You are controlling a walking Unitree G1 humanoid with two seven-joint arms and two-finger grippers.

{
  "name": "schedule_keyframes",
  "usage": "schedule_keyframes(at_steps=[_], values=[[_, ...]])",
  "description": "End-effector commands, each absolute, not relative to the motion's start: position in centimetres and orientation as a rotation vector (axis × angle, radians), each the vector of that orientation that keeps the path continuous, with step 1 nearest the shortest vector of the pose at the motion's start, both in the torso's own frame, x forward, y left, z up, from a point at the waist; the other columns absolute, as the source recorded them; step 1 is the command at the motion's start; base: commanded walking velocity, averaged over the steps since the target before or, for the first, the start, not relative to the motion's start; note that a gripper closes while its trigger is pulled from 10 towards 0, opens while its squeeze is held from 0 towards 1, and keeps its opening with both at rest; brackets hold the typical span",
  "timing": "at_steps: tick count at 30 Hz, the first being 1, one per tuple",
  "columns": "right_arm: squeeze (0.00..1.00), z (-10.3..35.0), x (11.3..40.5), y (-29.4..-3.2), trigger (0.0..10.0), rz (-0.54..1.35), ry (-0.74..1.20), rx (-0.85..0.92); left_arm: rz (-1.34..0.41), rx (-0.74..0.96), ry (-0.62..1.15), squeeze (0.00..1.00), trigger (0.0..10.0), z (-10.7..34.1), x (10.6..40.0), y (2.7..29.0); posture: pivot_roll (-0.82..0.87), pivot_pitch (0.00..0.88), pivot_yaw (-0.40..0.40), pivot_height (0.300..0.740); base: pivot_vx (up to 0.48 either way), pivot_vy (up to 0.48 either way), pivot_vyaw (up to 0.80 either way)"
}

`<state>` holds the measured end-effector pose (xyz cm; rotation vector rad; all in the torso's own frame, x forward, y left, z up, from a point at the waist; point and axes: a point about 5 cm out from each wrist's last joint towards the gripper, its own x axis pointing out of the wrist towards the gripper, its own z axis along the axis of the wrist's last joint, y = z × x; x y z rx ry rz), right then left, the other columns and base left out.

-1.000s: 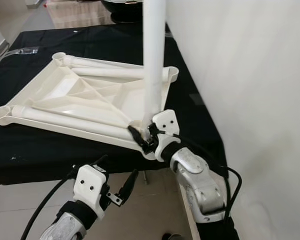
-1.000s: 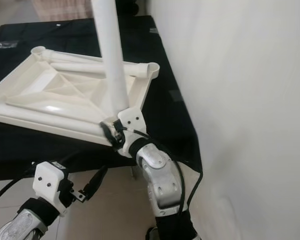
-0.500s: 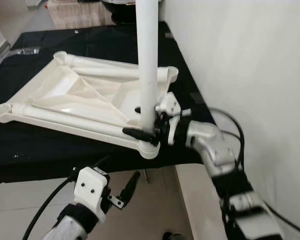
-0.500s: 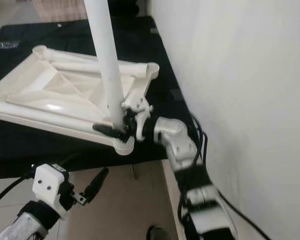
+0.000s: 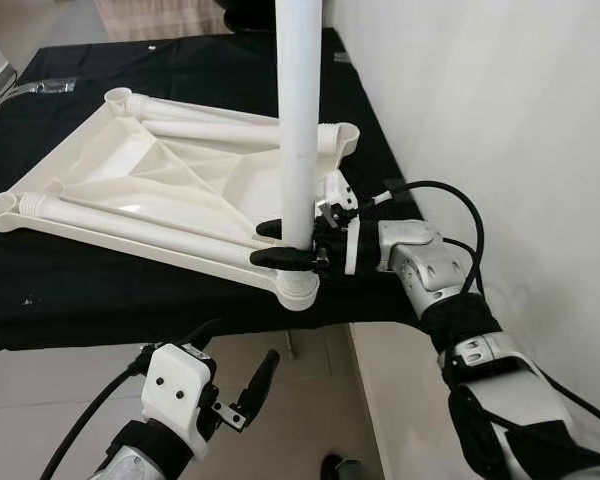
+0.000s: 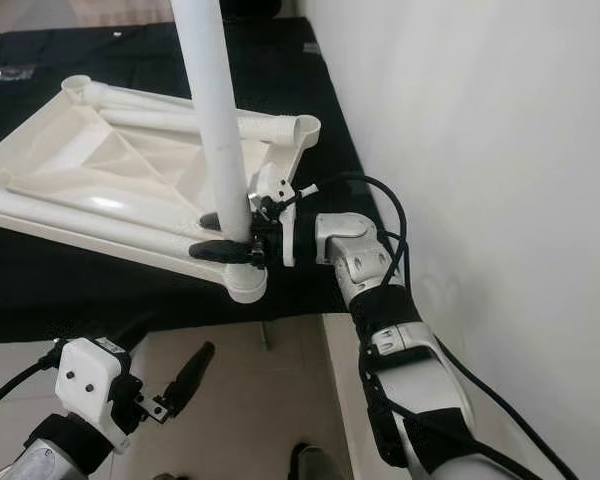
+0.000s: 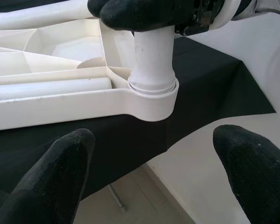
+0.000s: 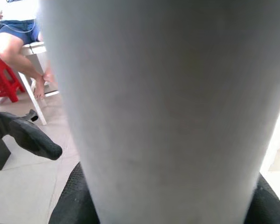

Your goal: Building children table

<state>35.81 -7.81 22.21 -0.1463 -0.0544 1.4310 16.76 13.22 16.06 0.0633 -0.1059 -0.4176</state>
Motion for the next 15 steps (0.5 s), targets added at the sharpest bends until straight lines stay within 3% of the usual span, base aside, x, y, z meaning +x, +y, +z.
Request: schedule_keyframes(at_steps=[1,9,10,11,13,15], values=[[0.0,22.6,35.9,-7.7,0.0,1.402,-0.092,-0.112,-0.419,0.049,-0.092,0.0,10.0,15.9,16.7,13.0,0.02,0.251,-0.044,0.74,0.0,0.0,0.0],[0.0,21.6,33.3,-7.7,0.0,1.096,-0.133,-0.146,-0.406,0.051,-0.098,0.0,10.0,15.7,17.0,13.0,-0.03,0.24,-0.065,0.74,0.0,0.0,0.0],[0.0,20.9,33.3,-8.0,0.0,0.821,-0.107,-0.189,-0.406,0.05,-0.099,0.0,10.0,15.7,17.1,13.1,-0.04,0.241,-0.06,0.74,0.0,0.0,0.0],[0.0,20.9,33.3,-8.0,0.0,0.821,-0.107,-0.189,-0.406,0.05,-0.099,0.0,10.0,15.7,17.1,13.1,-0.04,0.241,-0.06,0.74,0.0,0.0,0.0],[0.0,19.5,31.8,-8.4,0.0,0.458,-0.05,-0.18,-0.407,0.049,-0.1,0.0,10.0,15.7,17.2,13.2,-0.05,0.241,-0.053,0.74,0.0,0.0,0.0],[0.0,18.7,30.3,-7.7,0.0,0.393,-0.028,-0.165,-0.413,0.049,-0.102,0.0,10.0,15.7,17.4,13.2,-0.05,0.244,-0.039,0.74,0.0,0.0,0.0]])
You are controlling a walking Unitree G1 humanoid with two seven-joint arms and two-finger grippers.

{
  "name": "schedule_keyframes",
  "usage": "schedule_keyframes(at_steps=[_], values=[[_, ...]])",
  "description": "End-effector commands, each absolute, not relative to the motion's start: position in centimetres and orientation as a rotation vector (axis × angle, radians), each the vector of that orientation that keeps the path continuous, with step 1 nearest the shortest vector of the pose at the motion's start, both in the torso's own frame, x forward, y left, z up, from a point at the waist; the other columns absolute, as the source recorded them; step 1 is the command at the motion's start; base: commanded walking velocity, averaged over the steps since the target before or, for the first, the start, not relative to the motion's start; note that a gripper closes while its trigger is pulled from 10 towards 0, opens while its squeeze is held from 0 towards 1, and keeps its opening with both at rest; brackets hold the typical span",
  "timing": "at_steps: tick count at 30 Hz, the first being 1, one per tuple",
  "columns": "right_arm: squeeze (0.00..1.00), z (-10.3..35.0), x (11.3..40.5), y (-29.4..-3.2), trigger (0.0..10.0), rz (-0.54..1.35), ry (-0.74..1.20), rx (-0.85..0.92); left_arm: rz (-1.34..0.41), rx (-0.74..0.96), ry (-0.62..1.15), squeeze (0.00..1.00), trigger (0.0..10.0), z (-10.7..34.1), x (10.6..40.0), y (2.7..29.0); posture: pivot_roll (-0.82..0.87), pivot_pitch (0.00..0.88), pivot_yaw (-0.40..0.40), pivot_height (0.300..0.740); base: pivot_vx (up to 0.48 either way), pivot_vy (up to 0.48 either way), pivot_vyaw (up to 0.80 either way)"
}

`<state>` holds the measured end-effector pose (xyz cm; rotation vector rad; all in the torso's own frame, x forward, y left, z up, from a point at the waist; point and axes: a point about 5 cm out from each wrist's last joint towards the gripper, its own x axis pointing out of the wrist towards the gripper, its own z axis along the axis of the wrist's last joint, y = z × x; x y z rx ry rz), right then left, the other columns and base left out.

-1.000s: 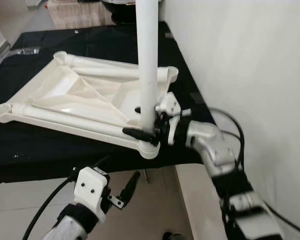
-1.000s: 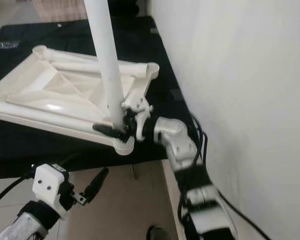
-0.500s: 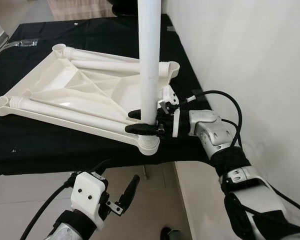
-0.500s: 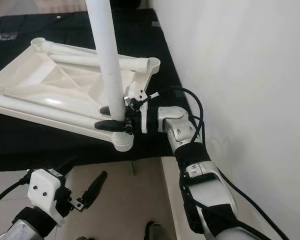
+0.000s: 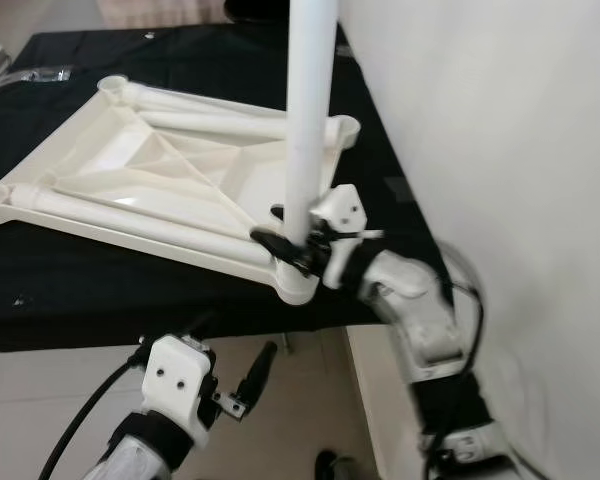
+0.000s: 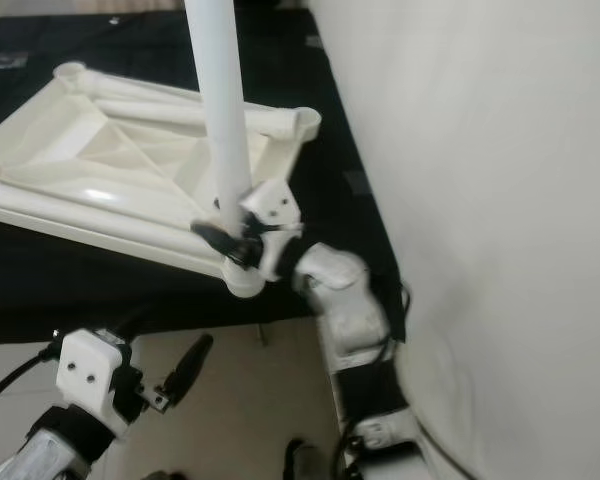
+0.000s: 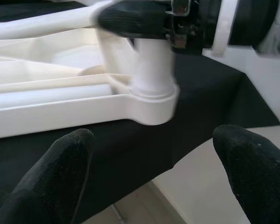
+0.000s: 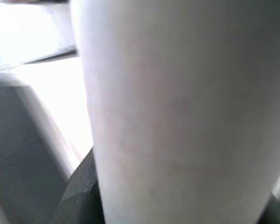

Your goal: Building children table

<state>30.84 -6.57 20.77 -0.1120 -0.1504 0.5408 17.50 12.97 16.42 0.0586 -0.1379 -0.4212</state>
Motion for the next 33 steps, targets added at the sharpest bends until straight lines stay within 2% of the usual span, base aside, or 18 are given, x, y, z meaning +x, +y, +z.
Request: schedule_keyframes(at_steps=[1,4,9,10,11,12,13,14,15,18,21,24,25,26,28,30,33], values=[[0.0,18.7,30.3,-7.7,0.0,0.393,-0.028,-0.165,-0.413,0.049,-0.102,0.0,10.0,15.7,17.4,13.2,-0.05,0.244,-0.039,0.74,0.0,0.0,0.0],[0.0,18.0,29.2,-5.4,0.0,0.407,-0.017,-0.125,-0.416,0.053,-0.101,0.0,10.0,15.6,17.9,13.4,-0.05,0.214,-0.021,0.74,0.0,0.0,0.0],[0.0,18.7,29.9,-4.9,0.0,0.407,-0.003,-0.112,-0.412,0.053,-0.103,0.0,10.0,15.4,18.3,13.3,-0.05,0.193,-0.025,0.74,0.0,0.0,0.0],[0.0,18.9,30.1,-4.9,3.5,0.403,-0.002,-0.115,-0.411,0.053,-0.106,0.0,10.0,15.4,18.4,13.2,-0.05,0.192,-0.026,0.74,0.0,0.0,0.0],[0.0,18.9,30.1,-4.9,3.5,0.403,-0.002,-0.115,-0.411,0.053,-0.106,0.0,10.0,15.4,18.4,13.2,-0.05,0.192,-0.026,0.74,0.0,0.0,0.0],[0.0,19.3,30.3,-4.9,10.0,0.421,-0.011,-0.109,-0.408,0.053,-0.109,0.0,10.0,15.4,18.5,13.2,-0.04,0.187,-0.029,0.74,0.0,0.0,0.0],[0.04,19.6,30.3,-4.8,10.0,0.468,-0.023,-0.086,-0.407,0.053,-0.11,0.0,10.0,15.4,18.5,13.1,-0.04,0.185,-0.03,0.74,0.0,0.0,0.0],[0.04,19.8,30.3,-4.7,10.0,0.502,-0.032,-0.07,-0.406,0.052,-0.112,0.0,10.0,15.4,18.5,13.1,-0.04,0.185,-0.03,0.74,0.0,0.0,0.0],[1.0,20.0,30.1,-4.4,10.0,0.598,-0.041,-0.051,-0.404,0.053,-0.113,0.0,10.0,15.4,18.5,13.1,-0.03,0.184,-0.034,0.74,0.0,0.0,0.0],[1.0,20.3,30.0,-4.2,10.0,0.703,-0.054,-0.034,-0.403,0.053,-0.114,0.0,10.0,15.4,18.5,13.1,-0.03,0.184,-0.034,0.74,0.0,0.0,0.0],[1.0,21.3,30.4,-4.8,10.0,0.985,-0.111,-0.059,-0.401,0.048,-0.117,0.0,10.0,15.5,18.4,12.9,-0.02,0.189,-0.045,0.74,0.0,0.0,0.0],[1.0,21.5,30.6,-5.2,10.0,1.042,-0.125,-0.082,-0.401,0.046,-0.118,0.0,10.0,15.5,18.3,12.8,-0.02,0.191,-0.046,0.74,0.0,0.0,0.0],[0.38,21.7,30.9,-5.5,10.0,1.109,-0.13,-0.111,-0.401,0.044,-0.118,0.0,10.0,15.6,18.2,12.7,-0.02,0.196,-0.048,0.74,0.0,0.0,0.0],[0.0,21.9,31.3,-5.6,10.0,1.161,-0.133,-0.13,-0.401,0.043,-0.119,0.0,10.0,15.6,18.0,12.6,-0.01,0.201,-0.049,0.74,0.0,0.0,0.0],[0.0,21.9,31.3,-5.6,10.0,1.161,-0.133,-0.13,-0.401,0.043,-0.119,0.0,10.0,15.6,18.0,12.6,-0.01,0.201,-0.049,0.74,0.0,0.0,0.0],[0.0,22.5,32.6,-5.9,10.0,1.267,-0.121,-0.125,-0.402,0.042,-0.118,0.0,10.0,15.7,17.7,12.6,0.01,0.216,-0.053,0.74,0.0,0.0,0.0],[0.0,23.4,34.4,-6.0,10.0,1.314,-0.111,-0.096,-0.403,0.04,-0.115,0.0,10.0,15.9,17.3,12.5,0.03,0.236,-0.05,0.74,0.0,0.0,0.0]])
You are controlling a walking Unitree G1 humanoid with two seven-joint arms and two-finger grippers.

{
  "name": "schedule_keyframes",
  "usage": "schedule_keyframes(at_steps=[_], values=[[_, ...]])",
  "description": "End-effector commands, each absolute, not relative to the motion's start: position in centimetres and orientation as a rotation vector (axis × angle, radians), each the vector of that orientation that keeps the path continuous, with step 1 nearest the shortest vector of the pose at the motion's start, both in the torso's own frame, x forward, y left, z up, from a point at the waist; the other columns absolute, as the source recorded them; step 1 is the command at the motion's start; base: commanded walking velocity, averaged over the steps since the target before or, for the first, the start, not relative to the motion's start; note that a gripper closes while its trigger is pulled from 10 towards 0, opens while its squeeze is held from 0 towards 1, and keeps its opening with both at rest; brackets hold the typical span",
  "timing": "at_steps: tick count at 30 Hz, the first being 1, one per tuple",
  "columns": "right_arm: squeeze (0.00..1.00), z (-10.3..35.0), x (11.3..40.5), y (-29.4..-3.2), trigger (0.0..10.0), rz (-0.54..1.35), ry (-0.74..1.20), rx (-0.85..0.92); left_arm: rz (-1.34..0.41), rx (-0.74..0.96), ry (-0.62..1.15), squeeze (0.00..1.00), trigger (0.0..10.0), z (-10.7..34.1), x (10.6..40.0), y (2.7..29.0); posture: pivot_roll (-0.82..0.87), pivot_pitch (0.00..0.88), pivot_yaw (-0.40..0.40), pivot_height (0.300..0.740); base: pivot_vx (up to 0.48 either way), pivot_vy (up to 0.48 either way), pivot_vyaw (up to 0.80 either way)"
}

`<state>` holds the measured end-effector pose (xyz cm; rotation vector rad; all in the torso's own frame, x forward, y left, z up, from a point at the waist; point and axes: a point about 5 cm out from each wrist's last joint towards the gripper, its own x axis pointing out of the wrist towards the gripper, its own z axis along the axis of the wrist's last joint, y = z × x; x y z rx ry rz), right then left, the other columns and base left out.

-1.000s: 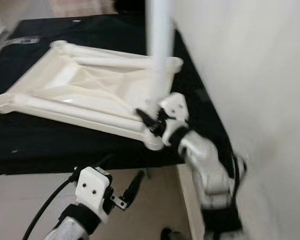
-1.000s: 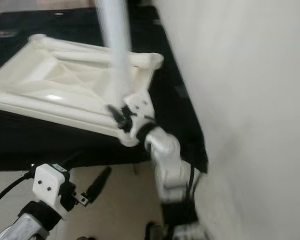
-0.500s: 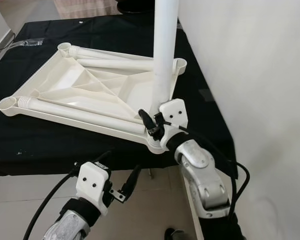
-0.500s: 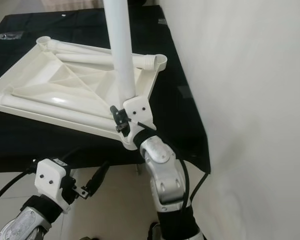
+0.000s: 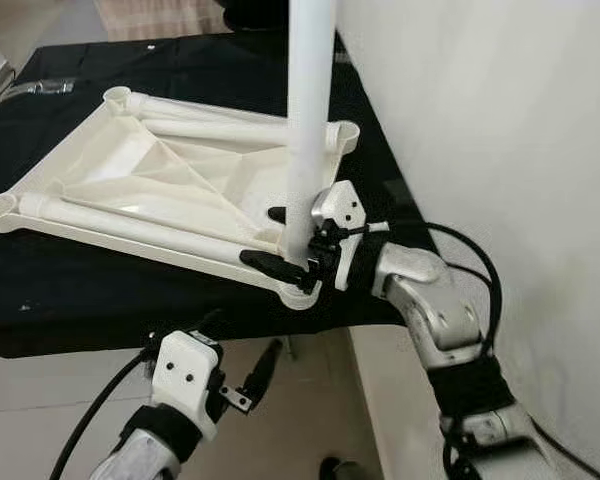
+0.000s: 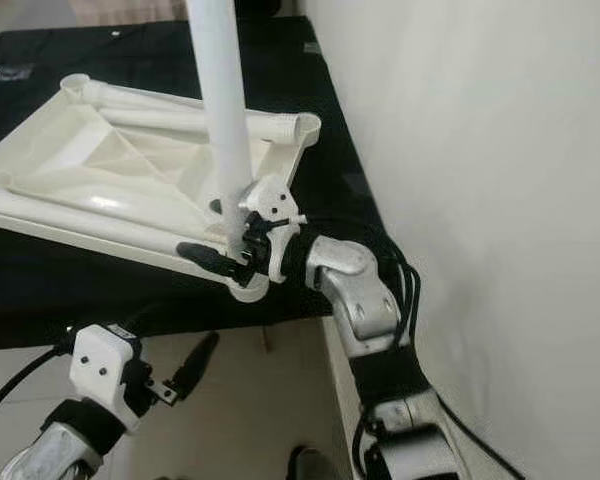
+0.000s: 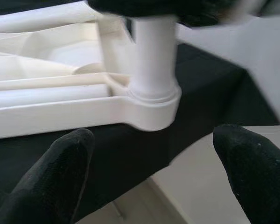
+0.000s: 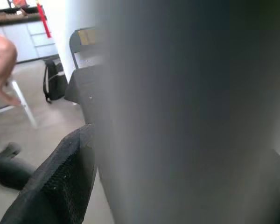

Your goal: Building children table

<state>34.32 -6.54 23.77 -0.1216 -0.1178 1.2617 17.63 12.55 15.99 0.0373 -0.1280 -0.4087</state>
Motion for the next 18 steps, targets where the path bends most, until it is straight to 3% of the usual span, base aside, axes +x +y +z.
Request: schedule_keyframes(at_steps=[1,2,3,13,18], values=[[0.0,23.5,34.6,-6.0,10.0,1.318,-0.111,-0.092,-0.403,0.04,-0.115,0.0,10.0,16.0,17.2,12.5,0.03,0.236,-0.05,0.74,0.0,0.0,0.0],[0.0,23.5,34.6,-6.0,10.0,1.318,-0.111,-0.092,-0.403,0.04,-0.115,0.0,10.0,16.0,17.2,12.5,0.03,0.236,-0.05,0.74,0.0,0.0,0.0],[0.0,23.7,34.9,-6.2,0.0,1.325,-0.11,-0.07,-0.404,0.039,-0.114,0.0,10.0,16.0,17.1,12.5,0.05,0.249,-0.052,0.74,0.0,0.0,0.0],[0.0,24.3,35.6,-7.9,0.0,1.448,-0.101,-0.088,-0.402,0.036,-0.105,0.0,10.0,16.2,16.4,12.6,0.06,0.271,-0.053,0.74,0.0,0.0,0.0],[0.0,22.1,35.6,-8.9,0.0,1.254,-0.06,-0.167,-0.401,0.034,-0.101,0.0,10.0,16.1,16.5,12.7,0.02,0.266,-0.069,0.74,0.0,0.0,0.0]])
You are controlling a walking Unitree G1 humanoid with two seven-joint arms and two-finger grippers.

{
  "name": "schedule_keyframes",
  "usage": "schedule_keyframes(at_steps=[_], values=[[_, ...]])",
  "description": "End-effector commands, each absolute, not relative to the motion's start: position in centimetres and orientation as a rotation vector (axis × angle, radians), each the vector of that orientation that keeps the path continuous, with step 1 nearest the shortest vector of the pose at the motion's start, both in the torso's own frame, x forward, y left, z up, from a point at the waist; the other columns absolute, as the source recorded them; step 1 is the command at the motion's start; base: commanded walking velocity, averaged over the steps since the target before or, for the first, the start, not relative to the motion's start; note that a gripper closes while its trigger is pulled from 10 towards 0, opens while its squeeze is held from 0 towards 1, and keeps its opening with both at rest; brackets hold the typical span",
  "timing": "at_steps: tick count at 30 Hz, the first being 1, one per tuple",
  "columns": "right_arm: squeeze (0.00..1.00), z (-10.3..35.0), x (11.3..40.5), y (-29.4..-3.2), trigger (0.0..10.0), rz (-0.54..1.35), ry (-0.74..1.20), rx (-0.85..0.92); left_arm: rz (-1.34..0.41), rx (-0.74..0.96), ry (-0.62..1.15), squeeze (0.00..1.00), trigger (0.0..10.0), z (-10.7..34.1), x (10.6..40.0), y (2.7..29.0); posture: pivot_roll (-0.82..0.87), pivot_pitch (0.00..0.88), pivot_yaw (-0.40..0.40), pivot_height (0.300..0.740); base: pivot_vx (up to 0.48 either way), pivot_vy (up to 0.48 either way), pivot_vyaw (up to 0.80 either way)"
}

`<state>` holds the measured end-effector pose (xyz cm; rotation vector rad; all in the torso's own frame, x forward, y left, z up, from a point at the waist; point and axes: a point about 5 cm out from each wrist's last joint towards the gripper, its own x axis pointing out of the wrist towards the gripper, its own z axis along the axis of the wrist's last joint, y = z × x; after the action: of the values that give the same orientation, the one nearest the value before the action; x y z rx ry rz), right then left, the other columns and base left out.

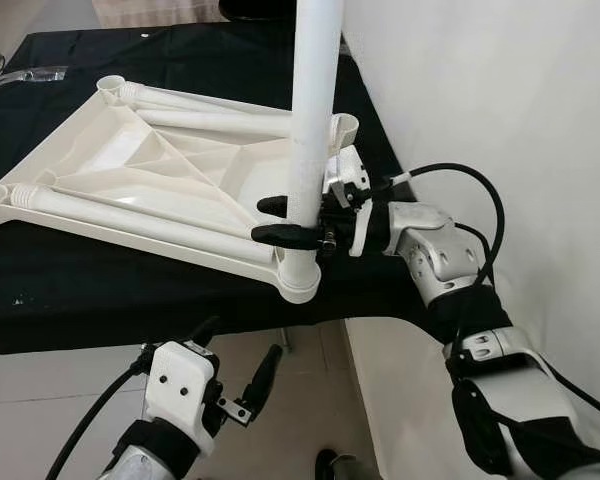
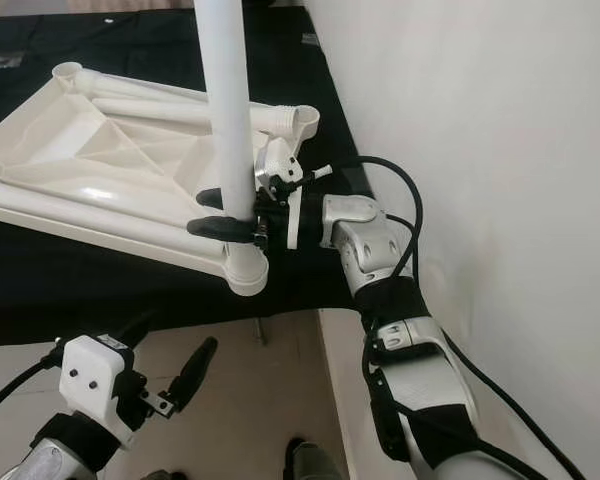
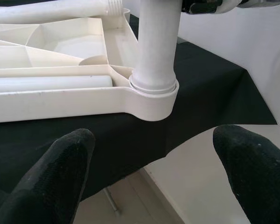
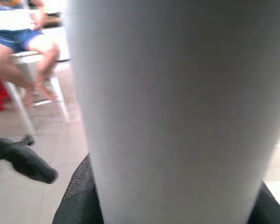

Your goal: Building children table

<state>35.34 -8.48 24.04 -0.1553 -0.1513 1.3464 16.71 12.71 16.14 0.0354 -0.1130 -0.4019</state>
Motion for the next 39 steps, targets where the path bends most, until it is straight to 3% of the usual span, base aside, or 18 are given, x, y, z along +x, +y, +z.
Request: schedule_keyframes(at_steps=[1,2,3,4,5,6,7,9,10,17,18,20,21,22,28,29,39], values=[[0.0,21.0,35.5,-8.9,0.0,1.129,-0.018,-0.167,-0.4,0.035,-0.101,0.0,10.0,16.0,16.5,12.8,0.02,0.263,-0.07,0.74,0.0,0.0,0.0],[0.0,21.0,35.5,-8.9,0.0,1.129,-0.018,-0.167,-0.4,0.035,-0.101,0.0,10.0,16.0,16.5,12.8,0.02,0.263,-0.07,0.74,0.0,0.0,0.0],[0.0,19.9,35.4,-9.1,0.0,0.969,0.013,-0.163,-0.399,0.035,-0.102,0.0,10.0,16.0,16.6,12.8,0.02,0.263,-0.07,0.74,0.0,0.0,0.0],[0.0,18.8,35.4,-9.8,0.0,0.661,0.046,-0.216,-0.397,0.037,-0.102,0.0,10.0,16.0,16.6,12.9,0.01,0.262,-0.063,0.74,0.0,0.0,0.0],[0.0,18.8,35.4,-9.8,0.0,0.661,0.046,-0.216,-0.397,0.037,-0.102,0.0,10.0,16.0,16.6,12.9,0.01,0.262,-0.063,0.74,0.0,0.0,0.0],[0.0,18.1,34.6,-11.1,0.0,0.36,0.066,-0.211,-0.395,0.04,-0.102,0.0,10.0,16.1,16.7,13.1,0.01,0.265,-0.057,0.74,0.0,0.0,0.0],[0.0,17.5,32.5,-10.8,0.0,0.253,0.065,-0.203,-0.393,0.044,-0.102,0.0,10.0,16.0,16.9,13.3,0.0,0.264,-0.038,0.74,0.0,0.0,0.0],[0.0,17.1,31.0,-9.6,0.0,0.252,0.078,-0.167,-0.393,0.05,-0.102,0.0,10.0,16.0,17.1,13.5,-0.02,0.255,-0.028,0.74,0.0,0.0,0.0],[0.0,17.1,30.0,-7.0,0.0,0.341,0.053,-0.118,-0.395,0.059,-0.101,0.0,10.0,15.9,17.5,13.8,-0.01,0.231,-0.013,0.74,0.0,0.0,0.0],[0.0,17.5,30.1,-3.9,0.0,0.44,0.034,-0.086,-0.391,0.077,-0.102,0.0,10.0,15.5,18.2,14.0,0.0,0.201,-0.013,0.74,0.0,0.0,0.0],[0.0,17.7,30.2,-3.9,4.0,0.425,0.034,-0.073,-0.389,0.079,-0.103,0.0,10.0,15.5,18.3,14.0,0.0,0.192,-0.012,0.74,0.0,0.0,0.0],[0.0,17.8,30.1,-3.8,4.0,0.399,0.039,-0.063,-0.387,0.08,-0.104,0.0,10.0,15.5,18.4,14.0,0.0,0.192,-0.012,0.74,0.0,0.0,0.0],[1.0,18.3,30.2,-3.6,10.0,0.457,0.019,-0.03,-0.381,0.084,-0.108,0.0,10.0,15.5,18.6,14.0,0.01,0.175,-0.017,0.74,0.0,0.0,0.0],[1.0,19.2,30.0,-3.2,10.0,0.655,0.0,0.058,-0.373,0.089,-0.114,0.0,10.0,15.5,18.8,14.0,0.01,0.171,-0.02,0.74,0.0,0.0,0.0],[1.0,20.3,30.2,-4.3,10.0,0.965,-0.071,0.025,-0.371,0.09,-0.118,0.0,10.0,15.4,18.8,14.0,0.02,0.168,-0.022,0.74,0.0,0.0,0.0],[0.0,20.7,31.2,-5.7,10.0,1.082,-0.093,-0.067,-0.371,0.091,-0.119,0.0,10.0,15.5,18.7,14.0,0.03,0.171,-0.026,0.74,0.0,0.0,0.0],[0.0,21.5,34.3,-7.0,10.0,1.388,0.003,-0.147,-0.369,0.097,-0.109,0.0,10.0,15.6,17.9,14.1,0.07,0.197,-0.021,0.74,0.0,0.0,0.0]])
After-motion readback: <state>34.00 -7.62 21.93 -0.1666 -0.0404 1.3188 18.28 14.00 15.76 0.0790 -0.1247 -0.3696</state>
